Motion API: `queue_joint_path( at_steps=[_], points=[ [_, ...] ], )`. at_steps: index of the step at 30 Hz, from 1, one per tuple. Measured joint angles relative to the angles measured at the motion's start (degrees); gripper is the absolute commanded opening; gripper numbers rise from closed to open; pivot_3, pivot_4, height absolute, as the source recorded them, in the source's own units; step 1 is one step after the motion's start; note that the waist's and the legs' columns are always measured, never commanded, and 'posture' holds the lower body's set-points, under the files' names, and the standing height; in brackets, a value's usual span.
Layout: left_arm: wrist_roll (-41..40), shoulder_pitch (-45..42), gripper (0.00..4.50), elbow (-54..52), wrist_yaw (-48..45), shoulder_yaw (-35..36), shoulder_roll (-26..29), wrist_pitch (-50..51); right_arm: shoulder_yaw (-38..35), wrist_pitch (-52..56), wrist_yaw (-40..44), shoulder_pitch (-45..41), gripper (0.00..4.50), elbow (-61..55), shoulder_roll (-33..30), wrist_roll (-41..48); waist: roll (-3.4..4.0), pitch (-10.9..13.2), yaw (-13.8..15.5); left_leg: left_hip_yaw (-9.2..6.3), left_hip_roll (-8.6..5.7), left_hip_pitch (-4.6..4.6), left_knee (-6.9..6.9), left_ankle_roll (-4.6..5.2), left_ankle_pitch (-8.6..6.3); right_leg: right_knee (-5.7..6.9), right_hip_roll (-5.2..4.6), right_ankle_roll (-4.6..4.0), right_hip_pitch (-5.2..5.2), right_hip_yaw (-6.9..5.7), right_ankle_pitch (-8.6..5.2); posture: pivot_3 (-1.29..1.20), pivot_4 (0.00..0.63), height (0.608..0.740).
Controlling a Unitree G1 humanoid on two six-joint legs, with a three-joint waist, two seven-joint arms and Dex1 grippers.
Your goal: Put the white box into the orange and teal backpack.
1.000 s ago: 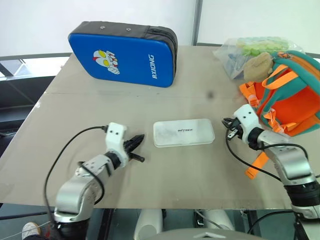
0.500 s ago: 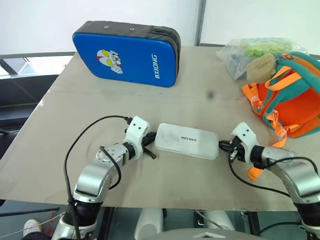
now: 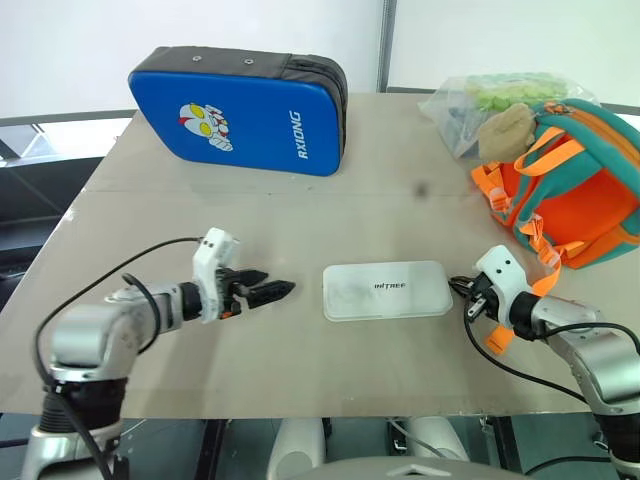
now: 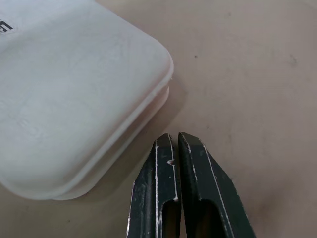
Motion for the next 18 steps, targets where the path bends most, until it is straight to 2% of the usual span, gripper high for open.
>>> queue_joint_path(
  at_steps=[2, 3, 5, 9, 14, 17, 18],
  points=[
    [-5.32, -3.45, 4.48, 0.08, 1.18, 1.42, -2.86, 9.73, 0.76, -0.44, 0.2, -1.32, 0.0, 0.95, 0.01, -0.5, -0.08, 0.02, 0.21, -0.01, -0.06, -0.05, 0.05, 0.0, 0.0, -0.02, -0.04, 0.04, 0.01, 0.02, 0.03, 0.0, 0.15, 0.74],
    [-6.0, -3.88, 4.48, 0.05, 1.42, 1.62, -3.53, 11.0, 0.97, -0.46, 0.23, -1.48, 0.0, 0.99, 0.01, -0.54, -0.08, 0.02, 0.19, -0.01, -0.06, -0.05, 0.04, 0.0, 0.0, -0.02, -0.04, 0.05, 0.01, 0.02, 0.04, 0.0, 0.15, 0.74],
    [-7.18, -5.75, 4.48, 0.26, 6.73, 2.54, -8.84, 15.59, 1.38, -0.63, 0.5, -1.68, 0.0, 1.0, 0.04, -0.76, -0.07, 0.0, 0.17, -0.05, -0.07, -0.02, 0.02, 0.0, 0.0, -0.02, -0.03, 0.06, 0.02, 0.06, 0.25, 0.0, 0.15, 0.74],
    [-7.63, -7.69, 4.48, 1.64, 15.56, 2.6, -20.18, 16.76, 5.11, -1.45, 1.06, -3.55, 0.0, 1.08, 0.31, -2.6, -0.16, -0.1, 0.05, -0.02, -0.07, 0.02, 0.02, 0.0, 0.0, 0.01, 0.02, 0.03, 0.03, 0.08, 0.27, 0.0, 0.15, 0.74],
    [-7.26, -8.14, 4.48, 2.58, 19.73, 4.97, -25.91, 16.82, 8.86, -1.65, 2.1, -5.87, 0.0, 2.08, 3.15, -3.6, -0.16, -0.33, 0.04, -0.01, -0.08, 0.13, 0.03, 0.0, 0.0, 0.09, 0.05, -0.13, 0.12, 0.06, 0.18, 0.0, 0.15, 0.74],
    [-6.68, -7.97, 3.61, 2.61, 20.8, 5.49, -27.4, 16.76, 8.93, -2.13, 2.06, -6.4, 0.0, 3.38, 4.33, -4.62, -0.29, -0.63, 0.06, -0.02, -0.07, 0.19, 0.04, 0.0, 0.0, 0.08, 0.04, -0.22, 0.17, 0.09, 0.13, 0.0, 0.15, 0.74],
    [-6.38, -7.7, 3.08, 2.71, 21.26, 5.91, -27.7, 16.75, 8.47, -2.0, 1.81, -6.31, 0.0, 3.36, 4.89, -4.57, -0.31, -0.64, 0.06, -0.03, -0.07, 0.18, 0.04, 0.0, 0.0, 0.08, 0.04, -0.22, 0.17, 0.1, 0.13, 0.0, 0.15, 0.74]
  ],
)
